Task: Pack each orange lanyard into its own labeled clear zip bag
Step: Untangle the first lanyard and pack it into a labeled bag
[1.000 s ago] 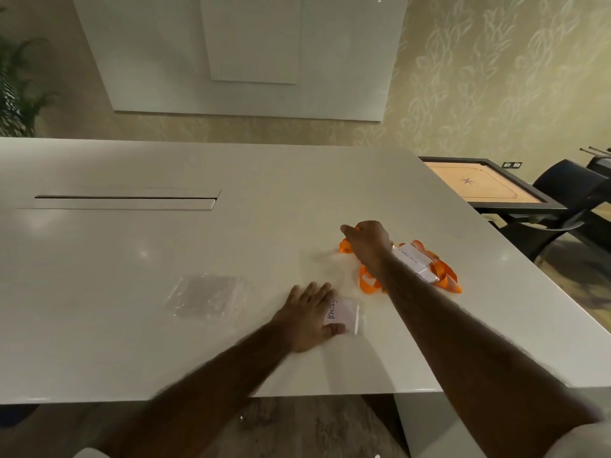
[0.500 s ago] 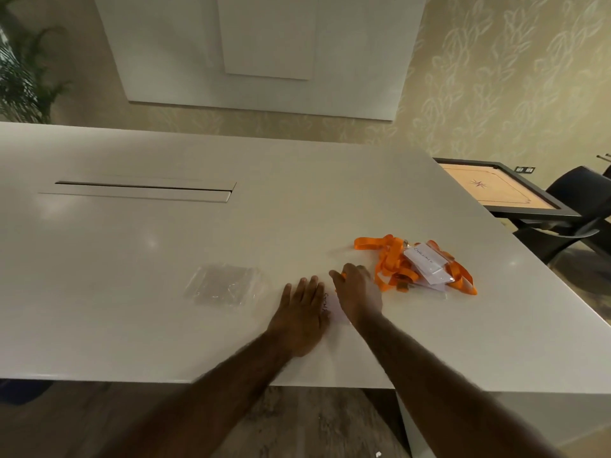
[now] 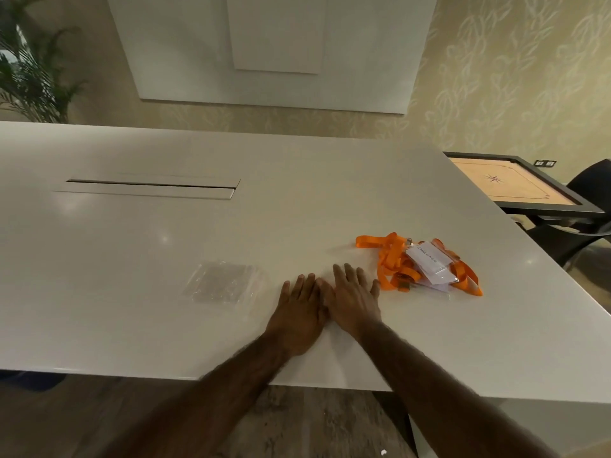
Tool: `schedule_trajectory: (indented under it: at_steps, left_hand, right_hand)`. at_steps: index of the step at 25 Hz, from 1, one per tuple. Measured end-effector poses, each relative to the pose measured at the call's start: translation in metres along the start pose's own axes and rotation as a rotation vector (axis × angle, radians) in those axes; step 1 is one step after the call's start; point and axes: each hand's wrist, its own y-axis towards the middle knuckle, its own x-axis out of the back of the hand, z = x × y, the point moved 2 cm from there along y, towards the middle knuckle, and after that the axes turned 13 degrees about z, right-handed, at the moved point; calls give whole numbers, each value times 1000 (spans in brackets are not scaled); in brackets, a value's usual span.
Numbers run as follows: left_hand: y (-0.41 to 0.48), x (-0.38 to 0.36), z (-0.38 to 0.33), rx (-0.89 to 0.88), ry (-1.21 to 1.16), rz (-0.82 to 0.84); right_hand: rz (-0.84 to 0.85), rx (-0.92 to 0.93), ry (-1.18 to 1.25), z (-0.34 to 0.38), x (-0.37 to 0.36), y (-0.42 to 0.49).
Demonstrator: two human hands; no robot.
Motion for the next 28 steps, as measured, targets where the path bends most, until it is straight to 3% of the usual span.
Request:
schedule_trajectory:
  at_steps: [4, 8, 12, 15, 20, 25, 28]
  left_hand:
    - [0, 4, 9, 28, -23, -86]
    - [-12, 23, 38, 33, -52, -310]
    - [-30, 36, 90, 159, -155, -466]
    - [-41, 35, 125, 264, -215, -389]
    - [-52, 23, 157, 299, -242, -150]
    - [-39, 9, 163, 288, -160, -6]
    - [-36, 0, 168, 268, -139, -10]
  right_hand:
    - [-70, 78, 51, -4, 26, 3]
    - [-120, 147, 239, -6, 48, 9]
    - [-188, 231, 355, 1, 63, 24]
    - [-143, 331, 288, 18, 65, 41]
    - [162, 537, 50, 79, 40, 50]
    - [217, 654, -226, 123, 15, 64]
    - [221, 641, -363, 136, 6, 76]
